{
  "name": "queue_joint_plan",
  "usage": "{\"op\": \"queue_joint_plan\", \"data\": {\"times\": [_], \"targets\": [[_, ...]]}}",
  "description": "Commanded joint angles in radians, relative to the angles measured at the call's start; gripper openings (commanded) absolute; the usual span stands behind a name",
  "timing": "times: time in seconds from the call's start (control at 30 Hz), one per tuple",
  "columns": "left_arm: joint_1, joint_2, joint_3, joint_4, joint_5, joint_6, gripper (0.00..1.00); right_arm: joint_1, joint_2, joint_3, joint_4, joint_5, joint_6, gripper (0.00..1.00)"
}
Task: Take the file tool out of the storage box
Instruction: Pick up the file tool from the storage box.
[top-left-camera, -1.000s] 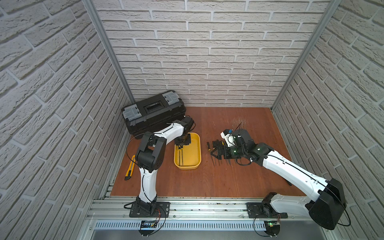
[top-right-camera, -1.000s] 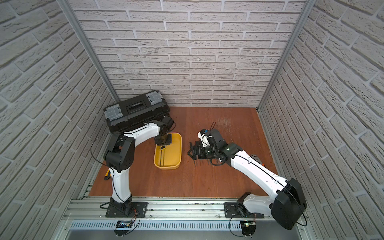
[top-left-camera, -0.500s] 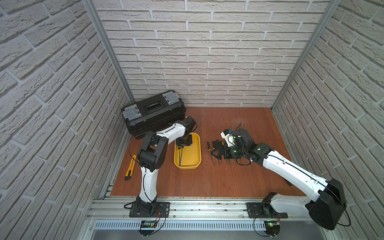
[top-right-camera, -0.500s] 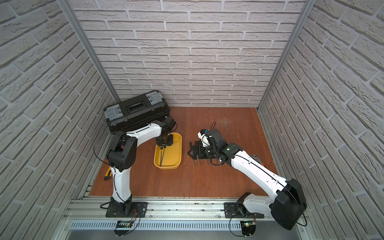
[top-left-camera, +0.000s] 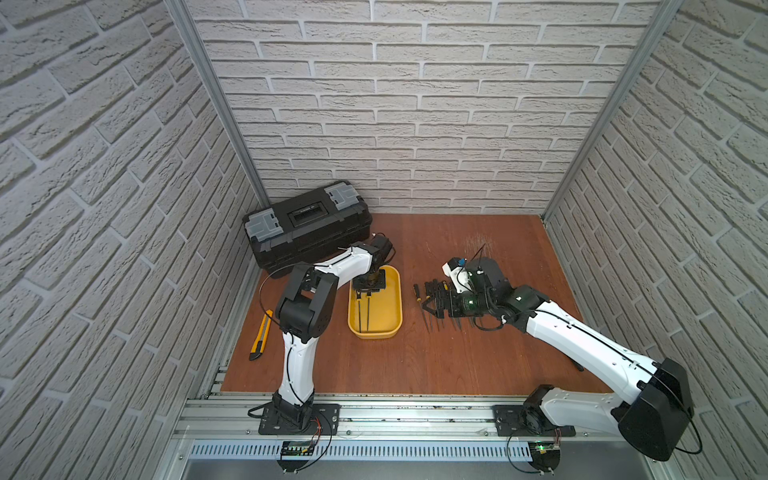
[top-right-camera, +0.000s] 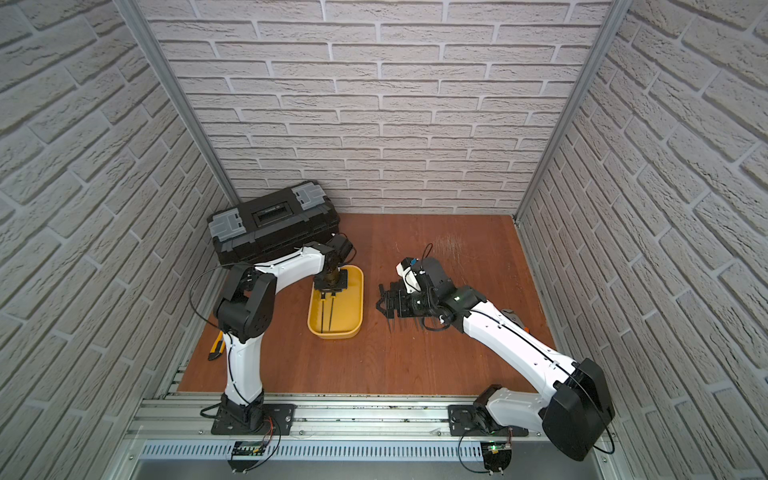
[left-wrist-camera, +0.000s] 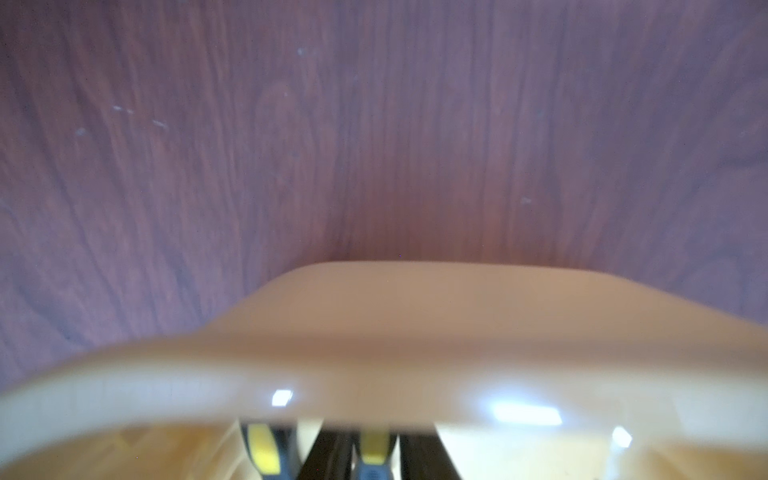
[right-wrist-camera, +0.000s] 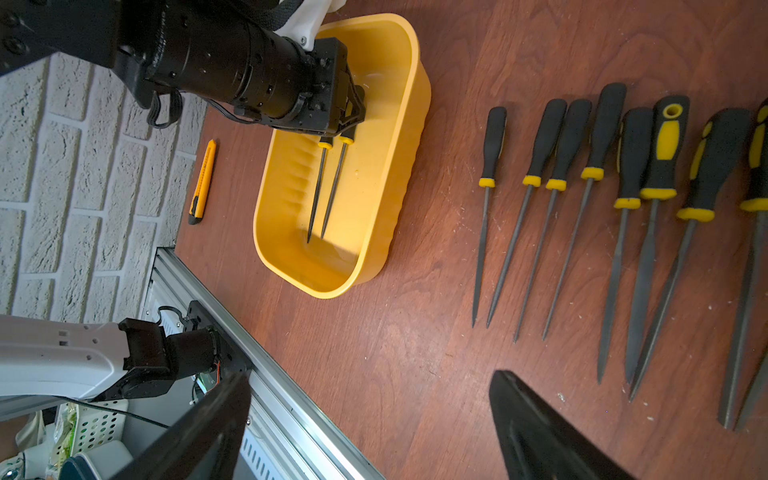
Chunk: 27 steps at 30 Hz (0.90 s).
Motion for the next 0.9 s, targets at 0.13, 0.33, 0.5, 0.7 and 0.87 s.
{"op": "queue_joint_plan", "data": {"times": [0.13,0.33,0.5,0.7,0.87], "targets": [[-0.009,-0.035,-0.001,0.023,0.028,0.035,0.13,-0.007,-0.016,-0.073,0.091,-0.042,0.011,0.93],[0.0,-0.108,0.018,0.011,0.089,0.024,0.12,-0.006,-0.027,-0.141,0.133,-0.058,0.029,0.93],[0.008,-0.17,0.014,0.016,0.127,0.014,0.1,0.003,-0.028,-0.114,0.175,-0.089,0.053,0.89],[0.035,-0.242,-0.018,0.06,0.233,-0.036,0.1,0.024,0.041,-0.057,0.21,-0.091,0.052,0.78],[0.047,-0.304,-0.043,0.081,0.281,-0.071,0.1,0.054,0.108,-0.008,0.271,-0.082,0.077,0.65]]}}
